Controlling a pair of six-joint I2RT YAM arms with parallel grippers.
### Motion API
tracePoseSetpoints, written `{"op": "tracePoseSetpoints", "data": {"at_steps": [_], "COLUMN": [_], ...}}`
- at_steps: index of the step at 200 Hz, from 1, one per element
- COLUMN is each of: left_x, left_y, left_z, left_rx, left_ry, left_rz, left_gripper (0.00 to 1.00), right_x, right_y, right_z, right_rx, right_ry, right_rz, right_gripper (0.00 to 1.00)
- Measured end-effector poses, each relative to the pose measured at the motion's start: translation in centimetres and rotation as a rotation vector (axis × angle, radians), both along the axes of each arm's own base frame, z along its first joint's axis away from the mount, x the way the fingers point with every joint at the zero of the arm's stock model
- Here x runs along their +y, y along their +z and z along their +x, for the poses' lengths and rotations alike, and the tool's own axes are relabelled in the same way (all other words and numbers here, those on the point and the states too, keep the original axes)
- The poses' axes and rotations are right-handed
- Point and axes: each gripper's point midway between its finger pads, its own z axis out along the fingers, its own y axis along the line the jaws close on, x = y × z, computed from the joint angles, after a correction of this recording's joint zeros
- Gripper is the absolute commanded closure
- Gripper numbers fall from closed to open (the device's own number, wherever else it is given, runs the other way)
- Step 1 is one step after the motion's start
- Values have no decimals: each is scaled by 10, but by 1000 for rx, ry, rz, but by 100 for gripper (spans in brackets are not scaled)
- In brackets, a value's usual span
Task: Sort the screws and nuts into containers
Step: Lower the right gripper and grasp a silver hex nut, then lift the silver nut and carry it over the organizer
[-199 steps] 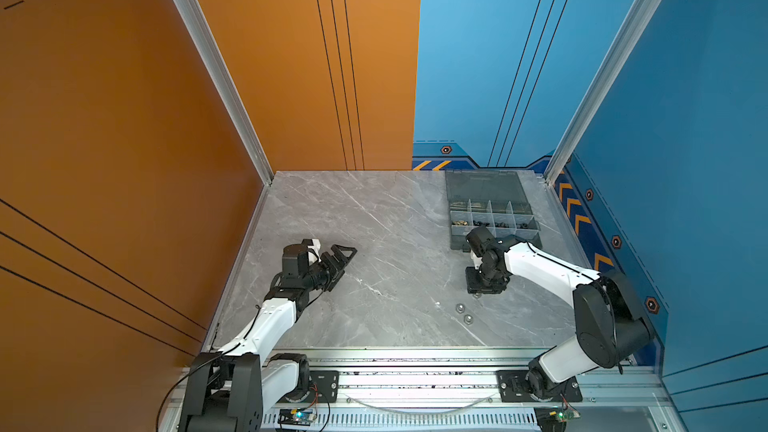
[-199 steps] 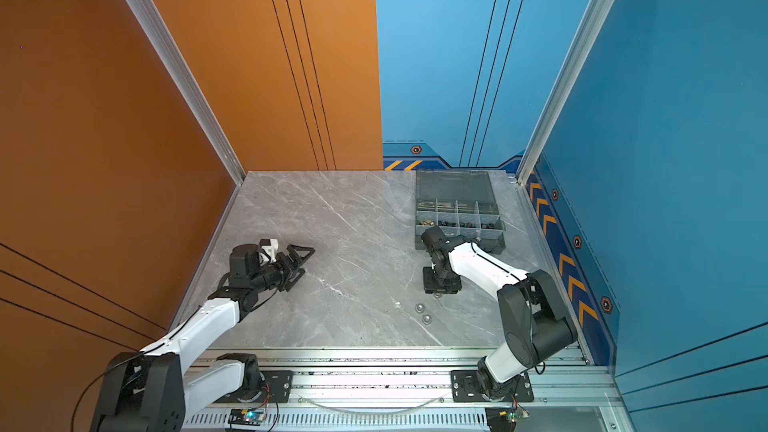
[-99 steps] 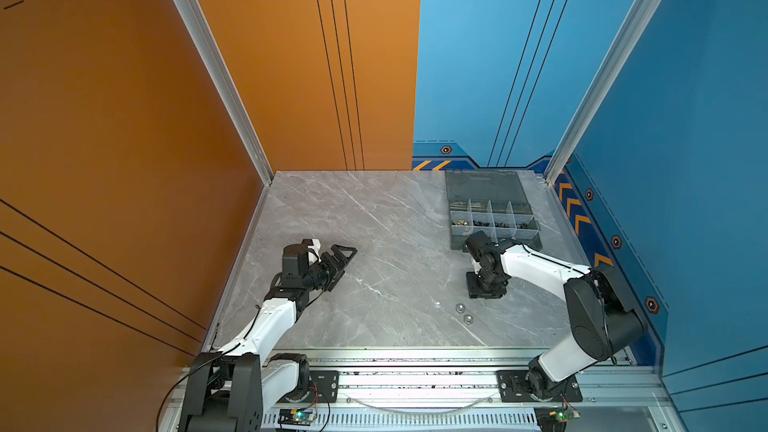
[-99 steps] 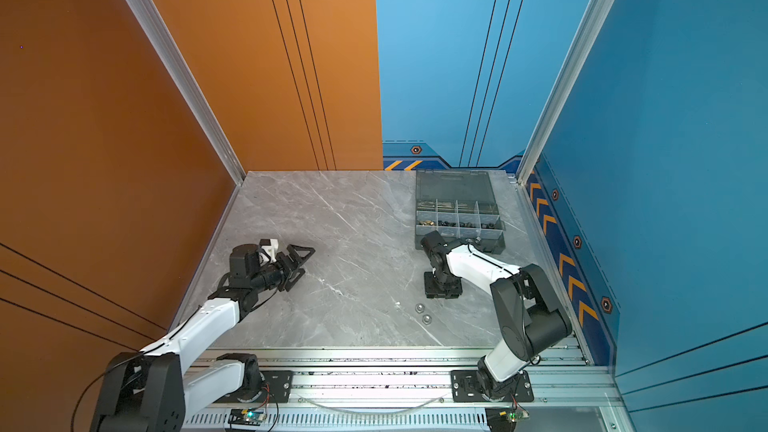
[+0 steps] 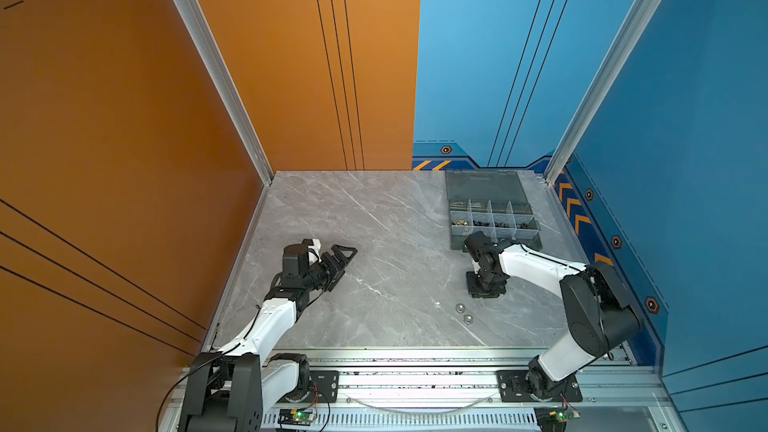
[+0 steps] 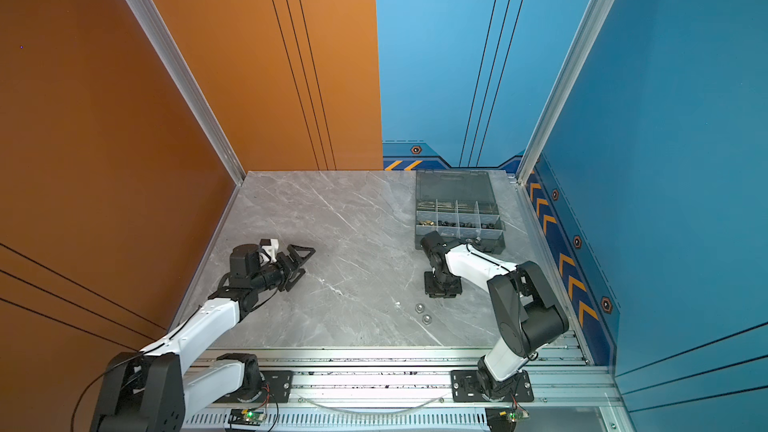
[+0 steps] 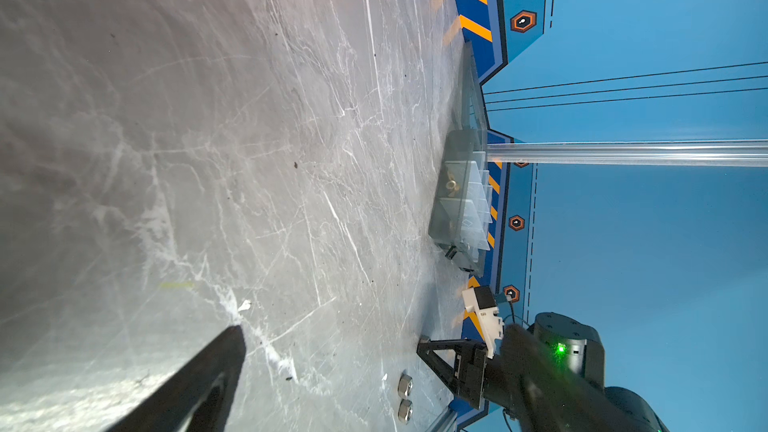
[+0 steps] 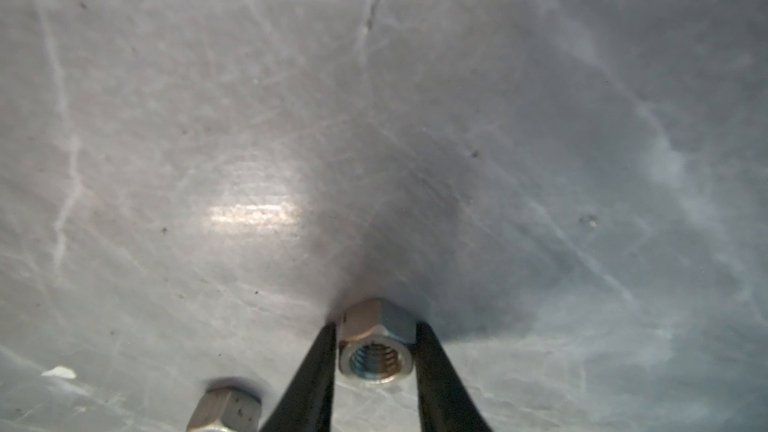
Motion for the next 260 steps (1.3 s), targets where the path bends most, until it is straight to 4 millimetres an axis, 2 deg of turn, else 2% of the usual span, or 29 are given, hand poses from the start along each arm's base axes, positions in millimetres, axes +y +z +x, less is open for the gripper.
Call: {"op": "tracePoseSetpoints", "data": {"at_steps": [29,69,94,122,150,175,196,212,260], "left_x": [0,0,-1,-1,-1,-1,-1,-1,-1], "left_y": [0,-1,-3,-4,-3,-1,-1,-2,-2], "left_z": [0,0,0,1,2,3,4,4,4], "left_rx": [-1,2,9,12,3,-8,-8,-6,-5], "left_ry": [0,-1,-2,-2,-2,-2,-2,-2,-2], "left_rz": [0,0,1,0,0,0,0,0,0], "left_gripper": [2,2,2,2,2,2,2,2,2], "right_x": [-1,-4,-14,-36,-70,-99,-118,-127,-136], "right_y": [1,4,17,49,81,99,99,91,71], "right_z": [1,7,18,46,82,109,128,139,166], "right_rx": [0,-18,-68,-173,-286,-344,-348,-329,-293], "right_ry": [-7,-29,-61,-141,-232,-294,-324,-337,-337], "right_rz": [11,43,70,109,117,106,91,80,49], "right_gripper": [95,99,99,99,99,99,98,98,97]}}
